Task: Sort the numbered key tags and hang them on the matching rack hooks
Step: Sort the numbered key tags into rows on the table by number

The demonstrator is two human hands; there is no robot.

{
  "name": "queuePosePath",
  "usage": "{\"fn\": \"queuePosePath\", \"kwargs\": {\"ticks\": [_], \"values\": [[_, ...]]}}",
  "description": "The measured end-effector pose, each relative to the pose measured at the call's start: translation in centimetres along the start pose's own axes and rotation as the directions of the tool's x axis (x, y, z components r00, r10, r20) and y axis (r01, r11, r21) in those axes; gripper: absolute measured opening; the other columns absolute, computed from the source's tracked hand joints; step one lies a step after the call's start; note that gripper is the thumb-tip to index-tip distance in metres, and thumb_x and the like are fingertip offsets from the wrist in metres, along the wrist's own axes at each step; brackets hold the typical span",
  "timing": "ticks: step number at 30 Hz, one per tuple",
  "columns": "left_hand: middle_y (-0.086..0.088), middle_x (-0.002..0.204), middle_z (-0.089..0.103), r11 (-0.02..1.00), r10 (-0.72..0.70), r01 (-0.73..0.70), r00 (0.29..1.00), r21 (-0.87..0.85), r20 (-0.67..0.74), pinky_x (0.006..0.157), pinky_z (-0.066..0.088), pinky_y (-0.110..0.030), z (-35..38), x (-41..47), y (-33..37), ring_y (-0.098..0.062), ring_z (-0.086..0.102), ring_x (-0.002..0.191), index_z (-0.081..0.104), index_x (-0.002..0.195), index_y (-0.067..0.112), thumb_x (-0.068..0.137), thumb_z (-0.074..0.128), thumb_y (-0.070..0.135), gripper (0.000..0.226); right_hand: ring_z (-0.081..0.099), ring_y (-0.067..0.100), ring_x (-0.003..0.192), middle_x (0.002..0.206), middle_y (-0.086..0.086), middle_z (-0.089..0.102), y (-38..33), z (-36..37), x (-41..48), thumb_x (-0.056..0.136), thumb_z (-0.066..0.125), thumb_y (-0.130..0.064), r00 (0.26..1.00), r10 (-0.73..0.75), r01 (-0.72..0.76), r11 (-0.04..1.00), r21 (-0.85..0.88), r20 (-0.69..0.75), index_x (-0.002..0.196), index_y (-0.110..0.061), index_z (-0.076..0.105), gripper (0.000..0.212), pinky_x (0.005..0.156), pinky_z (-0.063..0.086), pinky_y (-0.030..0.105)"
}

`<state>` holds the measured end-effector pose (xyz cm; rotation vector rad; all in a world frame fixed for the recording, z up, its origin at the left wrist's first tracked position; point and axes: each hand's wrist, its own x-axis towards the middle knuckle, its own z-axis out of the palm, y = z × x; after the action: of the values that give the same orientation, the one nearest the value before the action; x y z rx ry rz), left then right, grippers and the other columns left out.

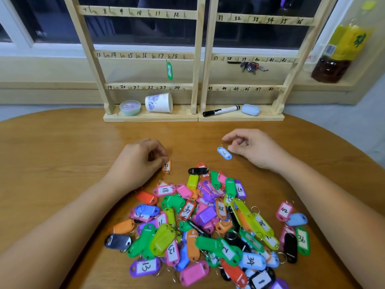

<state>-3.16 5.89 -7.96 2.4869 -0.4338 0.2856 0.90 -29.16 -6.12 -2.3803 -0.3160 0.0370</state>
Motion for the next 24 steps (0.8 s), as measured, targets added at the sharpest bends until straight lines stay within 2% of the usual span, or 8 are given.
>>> {"fn": "queuePosePath", "kwargs": {"ticks": [5,7,10,14,16,19,22,24], "values": [[0.012,0.083,0.069,0.996,-0.069,0.069,0.998,0.047,-0.005,0.075,0.054,-0.034,-0.1,0.4,0.1,-0.004,0.063,0.081,0.064,0.080,0.033,0.089,0.081,0.036,0.019,0.050,0.005,0.067,0.085,-0.012,0.070,0.8,0.2,-0.3,0.090,0.084,-0.022,0.997,-0.069,0.068,0.997,0.027,0.033,0.107,-0.037,0.079,0.023,0.069,0.045,0.029],[0.012,0.087,0.068,0.997,-0.068,0.069,0.997,0.044,-0.023,0.074,0.053,-0.029,0.0,0.4,0.3,-0.003,0.062,0.081,0.065,0.082,0.033,0.090,0.081,0.033,0.018,0.053,0.008,0.071,0.088,-0.012,0.068,0.8,0.4,-0.3,0.092,0.081,-0.025,0.995,-0.099,0.100,0.993,-0.057,0.016,0.104,-0.040,0.080,0.020,0.071,0.047,0.029],[0.014,0.097,0.065,1.000,-0.012,0.012,0.999,0.008,-0.047,0.075,0.046,-0.014,0.1,0.4,0.3,-0.001,0.062,0.085,0.073,0.098,0.033,0.092,0.079,0.021,0.015,0.058,0.007,0.077,0.090,-0.010,0.066,1.2,0.2,0.0,0.096,0.076,-0.025,0.991,-0.113,0.100,0.980,-0.172,-0.068,0.102,-0.036,0.081,0.013,0.072,0.044,0.027],[0.027,0.114,0.067,0.996,0.093,-0.093,0.990,-0.006,0.106,0.087,0.040,-0.005,-0.6,0.3,0.0,0.006,0.059,0.101,0.075,0.122,0.041,0.095,0.072,0.008,0.043,0.059,0.014,0.092,0.097,-0.007,0.063,2.8,-0.1,0.6,0.100,0.072,-0.027,0.979,-0.107,0.065,0.972,-0.227,-0.176,0.112,-0.030,0.081,0.016,0.082,0.044,0.030],[0.031,0.122,0.068,0.986,0.163,-0.165,0.971,0.001,0.175,0.098,0.041,-0.010,-1.2,0.3,-0.3,0.004,0.059,0.113,0.073,0.129,0.044,0.094,0.072,0.003,0.053,0.057,0.019,0.100,0.099,-0.004,0.062,3.6,0.0,1.0,0.102,0.069,-0.031,0.968,-0.090,0.022,0.961,-0.275,-0.235,0.115,-0.028,0.081,0.018,0.086,0.041,0.034],[0.026,0.131,0.070,0.966,0.255,-0.260,0.943,-0.005,0.215,0.111,0.045,-0.027,-1.9,0.5,-1.0,0.002,0.062,0.125,0.077,0.125,0.038,0.095,0.074,0.007,0.044,0.052,0.021,0.104,0.100,-0.004,0.058,4.1,0.4,1.3,0.103,0.065,-0.038,0.952,-0.082,-0.012,0.953,-0.302,-0.296,0.121,-0.029,0.079,0.024,0.095,0.044,0.044],[0.021,0.128,0.073,0.956,0.286,-0.294,0.943,0.022,0.172,0.108,0.049,-0.029,-2.0,0.8,-1.1,0.001,0.066,0.120,0.081,0.119,0.034,0.097,0.078,0.019,0.027,0.049,0.018,0.107,0.104,-0.008,0.056,4.4,0.5,1.4,0.103,0.062,-0.042,0.951,-0.084,-0.008,0.955,-0.296,-0.297,0.126,-0.031,0.077,0.029,0.101,0.042,0.044],[0.018,0.123,0.074,0.955,0.289,-0.296,0.945,0.029,0.151,0.103,0.051,-0.026,-1.8,0.7,-0.9,0.001,0.067,0.115,0.083,0.115,0.032,0.097,0.076,0.028,0.020,0.048,0.016,0.108,0.105,-0.010,0.055,4.5,0.5,1.3,0.103,0.061,-0.044,0.953,-0.091,0.001,0.954,-0.298,-0.289,0.127,-0.034,0.076,0.030,0.101,0.041,0.043]]}}
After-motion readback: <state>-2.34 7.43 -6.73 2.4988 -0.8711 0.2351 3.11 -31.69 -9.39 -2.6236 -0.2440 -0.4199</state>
